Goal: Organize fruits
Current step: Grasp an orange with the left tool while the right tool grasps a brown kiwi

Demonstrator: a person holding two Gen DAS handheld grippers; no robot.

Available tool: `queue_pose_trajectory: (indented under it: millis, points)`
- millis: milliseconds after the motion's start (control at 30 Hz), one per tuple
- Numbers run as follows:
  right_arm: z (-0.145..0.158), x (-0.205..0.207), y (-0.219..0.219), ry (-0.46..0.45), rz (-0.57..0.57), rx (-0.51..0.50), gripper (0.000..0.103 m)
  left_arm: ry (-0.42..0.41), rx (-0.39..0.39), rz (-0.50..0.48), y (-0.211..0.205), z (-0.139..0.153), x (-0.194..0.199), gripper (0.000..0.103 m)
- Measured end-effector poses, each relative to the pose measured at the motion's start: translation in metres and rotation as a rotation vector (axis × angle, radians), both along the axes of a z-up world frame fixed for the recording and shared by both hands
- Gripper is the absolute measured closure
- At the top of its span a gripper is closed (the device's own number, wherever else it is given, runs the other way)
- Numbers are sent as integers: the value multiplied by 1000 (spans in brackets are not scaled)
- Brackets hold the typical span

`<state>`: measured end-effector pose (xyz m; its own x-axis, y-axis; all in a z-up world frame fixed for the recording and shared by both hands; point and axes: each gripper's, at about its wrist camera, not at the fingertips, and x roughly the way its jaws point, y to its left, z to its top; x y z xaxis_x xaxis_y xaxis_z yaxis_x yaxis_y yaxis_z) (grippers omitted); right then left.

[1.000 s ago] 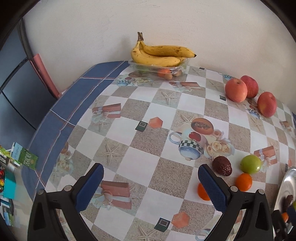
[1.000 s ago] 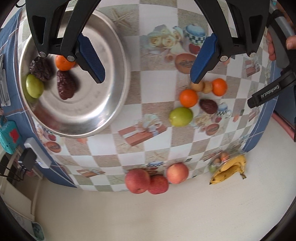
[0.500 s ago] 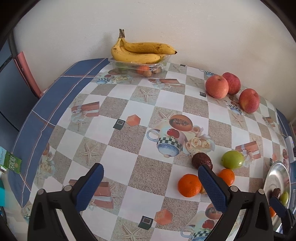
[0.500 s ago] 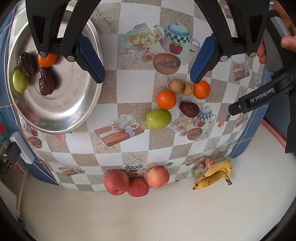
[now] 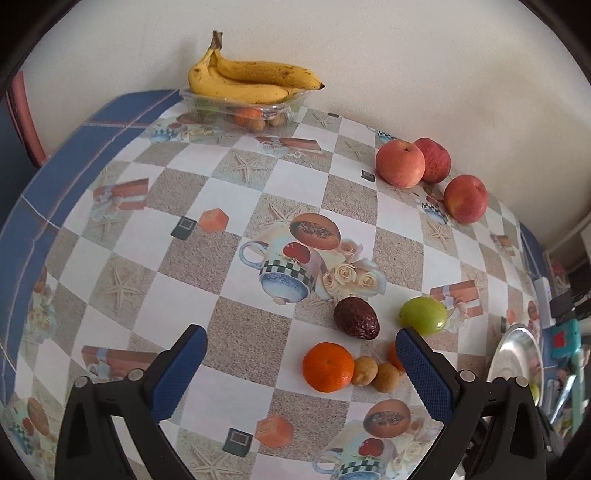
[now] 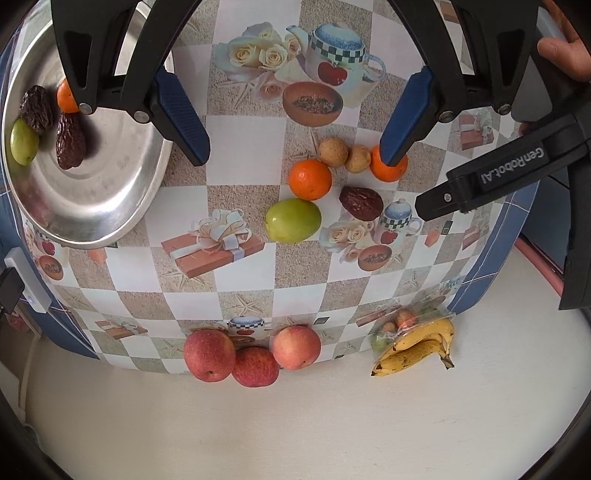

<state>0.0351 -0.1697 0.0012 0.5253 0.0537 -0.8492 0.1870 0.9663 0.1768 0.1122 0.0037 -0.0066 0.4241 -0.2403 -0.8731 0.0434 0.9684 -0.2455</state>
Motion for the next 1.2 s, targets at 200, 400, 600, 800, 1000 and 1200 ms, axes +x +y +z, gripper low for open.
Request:
queue_pose_trajectory:
  millis: [200, 400, 600, 800, 1000, 1200]
  points:
    - [-10, 13, 2, 24, -3, 11, 18, 31, -34, 5, 0, -11, 5, 1]
    - [-23, 25, 8, 59, 13, 5, 33, 103, -101, 11, 0, -26, 8, 3]
    - [-38, 27, 16, 116, 45, 35, 45, 166, -126, -1, -6, -41, 7, 14]
    - [-49, 28, 25, 145, 77, 82, 58, 219, -183, -10, -7, -53, 7, 37]
    - [-56, 29, 30, 146, 86, 101, 67, 240, -227, 19, -2, -57, 8, 51]
    - [-56, 30, 26, 142, 74, 124, 74, 243, -231, 23, 2, -57, 6, 61]
